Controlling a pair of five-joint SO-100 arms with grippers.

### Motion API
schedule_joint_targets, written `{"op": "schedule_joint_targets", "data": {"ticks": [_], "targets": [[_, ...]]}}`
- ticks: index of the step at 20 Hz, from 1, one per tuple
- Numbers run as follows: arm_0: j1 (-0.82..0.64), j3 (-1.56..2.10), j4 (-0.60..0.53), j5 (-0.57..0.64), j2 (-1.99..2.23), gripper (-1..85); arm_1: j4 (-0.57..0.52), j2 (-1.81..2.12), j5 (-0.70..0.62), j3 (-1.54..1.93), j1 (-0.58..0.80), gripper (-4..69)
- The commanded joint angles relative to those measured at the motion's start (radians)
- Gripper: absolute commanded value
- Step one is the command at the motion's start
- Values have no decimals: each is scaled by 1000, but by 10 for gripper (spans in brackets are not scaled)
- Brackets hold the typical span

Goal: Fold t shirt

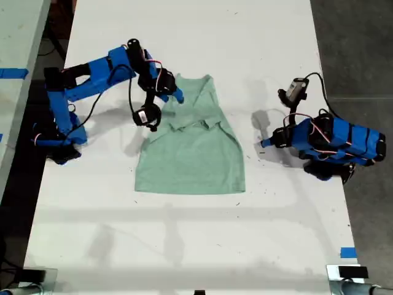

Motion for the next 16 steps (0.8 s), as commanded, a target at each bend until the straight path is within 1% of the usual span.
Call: {"op": "schedule_joint_targets", "data": {"ticks": [1,2,3,4,6,7,8,9,11,12,15,16], "targets": [[12,318,-40,-130,463,50,6,11,-5,44,3,-21],[40,545,-133,-178,666,26,6,11,-5,44,3,-21],[78,831,-284,-204,897,4,6,11,-5,44,3,-21],[97,1103,-387,-245,1137,-2,6,11,-5,44,3,-21],[120,1572,-517,-299,1566,-2,6,11,-5,44,2,-21],[124,1752,-541,-307,1789,-2,6,11,-6,44,3,-21],[120,1891,-495,-288,2042,-2,6,11,-6,44,3,-21],[104,1957,-495,-267,2060,-2,6,11,-6,44,3,-21],[78,2063,-572,-212,2059,-2,6,11,-8,44,5,-21],[66,2062,-560,-195,2059,-2,6,11,-6,44,5,-21],[-17,2085,-545,-204,2059,-2,6,11,-3,44,2,-21],[-6,2085,-543,-221,2059,-2,6,11,-3,44,-2,-21]]}}
